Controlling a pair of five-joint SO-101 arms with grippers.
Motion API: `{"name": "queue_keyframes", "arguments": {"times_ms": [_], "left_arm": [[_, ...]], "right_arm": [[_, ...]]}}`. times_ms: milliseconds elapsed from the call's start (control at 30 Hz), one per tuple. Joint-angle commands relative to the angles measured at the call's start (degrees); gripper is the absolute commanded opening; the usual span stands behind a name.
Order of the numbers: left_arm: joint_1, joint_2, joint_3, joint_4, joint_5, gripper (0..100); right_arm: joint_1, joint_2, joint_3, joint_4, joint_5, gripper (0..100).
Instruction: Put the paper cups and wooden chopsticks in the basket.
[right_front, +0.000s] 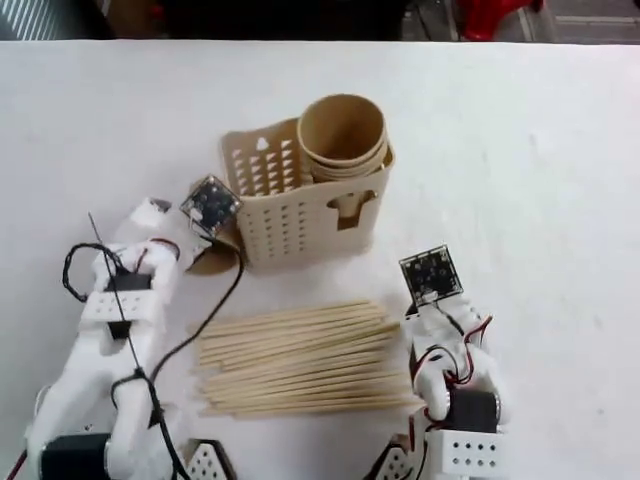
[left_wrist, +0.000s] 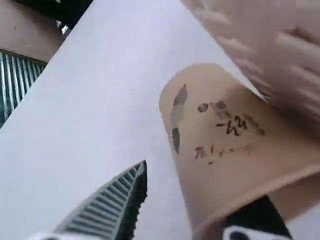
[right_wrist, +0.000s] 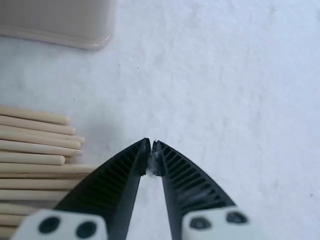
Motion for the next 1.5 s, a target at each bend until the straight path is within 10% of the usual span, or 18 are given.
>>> {"name": "queue_keyframes", "arguments": {"times_ms": [0, 333, 967, 1467], "left_arm": [[0.13, 0.57, -2.99, -2.73, 3.16, 16], [0.04, -2.42, -3.16, 0.18, 3.69, 2], [-1.27, -49.01, -21.01, 50.73, 8.79, 2], [25.89, 1.89, -93.19, 83.60, 33.67, 2]], "right_arm": [[0.31, -0.04, 0.53, -1.01, 0.44, 1.7], [0.40, -0.04, 0.53, -1.01, 0.44, 1.7], [0.40, -0.04, 0.53, -1.01, 0.44, 1.7], [0.40, -0.04, 0.53, -1.01, 0.44, 1.7]]}}
